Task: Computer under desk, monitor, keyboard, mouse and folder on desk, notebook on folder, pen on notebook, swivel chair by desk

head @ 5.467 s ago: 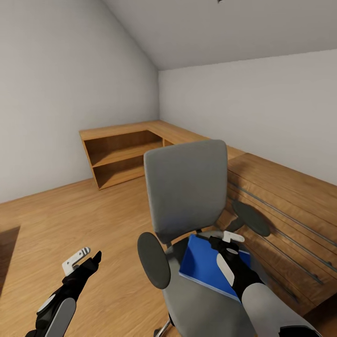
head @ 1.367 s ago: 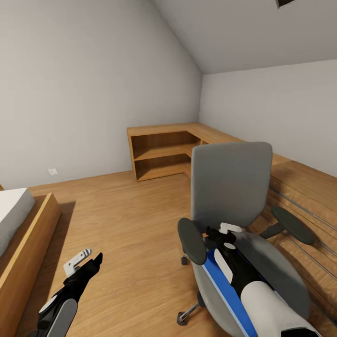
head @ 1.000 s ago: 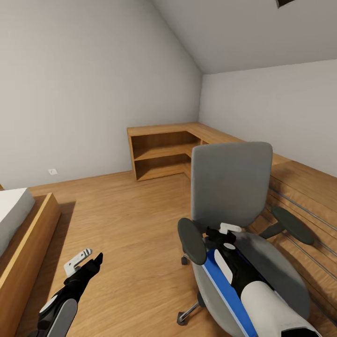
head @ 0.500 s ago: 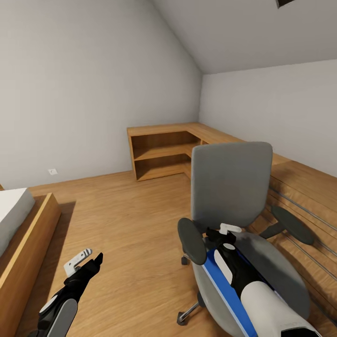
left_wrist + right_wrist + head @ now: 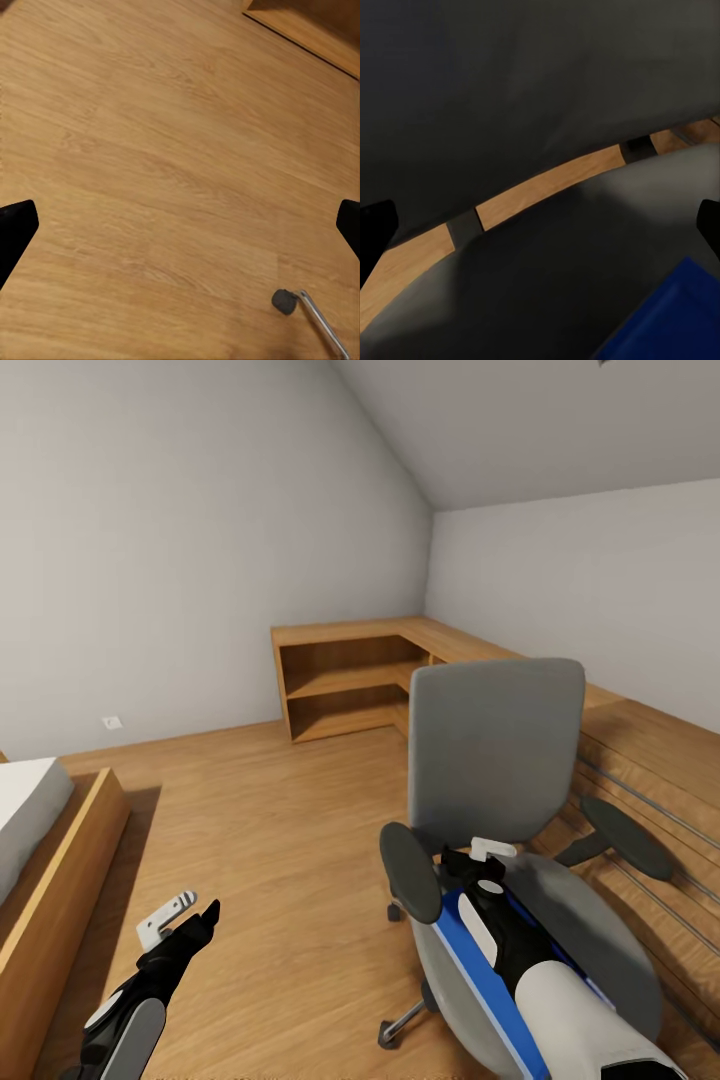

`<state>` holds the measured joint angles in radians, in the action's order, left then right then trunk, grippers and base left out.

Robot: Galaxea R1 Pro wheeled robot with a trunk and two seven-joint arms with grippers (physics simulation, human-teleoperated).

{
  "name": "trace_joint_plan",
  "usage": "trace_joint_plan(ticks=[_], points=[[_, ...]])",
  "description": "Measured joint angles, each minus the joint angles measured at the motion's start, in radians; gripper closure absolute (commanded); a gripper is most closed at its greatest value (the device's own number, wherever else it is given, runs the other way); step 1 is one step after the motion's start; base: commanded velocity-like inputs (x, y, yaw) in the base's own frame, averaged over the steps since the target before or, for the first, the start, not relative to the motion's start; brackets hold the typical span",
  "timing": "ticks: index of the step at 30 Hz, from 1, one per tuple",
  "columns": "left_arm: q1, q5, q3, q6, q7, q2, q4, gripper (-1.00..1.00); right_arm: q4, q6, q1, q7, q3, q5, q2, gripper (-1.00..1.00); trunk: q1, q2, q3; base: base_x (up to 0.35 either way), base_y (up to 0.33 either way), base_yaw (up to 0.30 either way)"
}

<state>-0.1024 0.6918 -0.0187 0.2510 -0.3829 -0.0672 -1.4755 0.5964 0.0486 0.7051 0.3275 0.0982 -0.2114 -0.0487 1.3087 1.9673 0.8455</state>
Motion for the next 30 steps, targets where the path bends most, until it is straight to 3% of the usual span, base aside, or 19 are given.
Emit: trace_joint_plan(ticks=[23,27,30], points=[[0.000,0.000,0.000,0.000,0.000,0.000,0.000,-1.00,0.000,-0.001,0.000,0.027,0.002,0.006,0.002,-1.00,0.000,0.000,0.035,0.000,0.000,0.000],[0.000,0.000,0.000,0.000,0.000,0.000,0.000,-1.00,0.000,-0.001,0.000,0.050,0.003,0.028,0.002,-1.00,0.000,0.000,0.041,0.000,0.000,0.000],[0.000,0.000,0.000,0.000,0.000,0.000,0.000,-1.00,0.000,-0.001,0.000,0.072,0.001,0.068,0.000,-1.00,0.000,0.000,0.046,0.000,0.000,0.000]])
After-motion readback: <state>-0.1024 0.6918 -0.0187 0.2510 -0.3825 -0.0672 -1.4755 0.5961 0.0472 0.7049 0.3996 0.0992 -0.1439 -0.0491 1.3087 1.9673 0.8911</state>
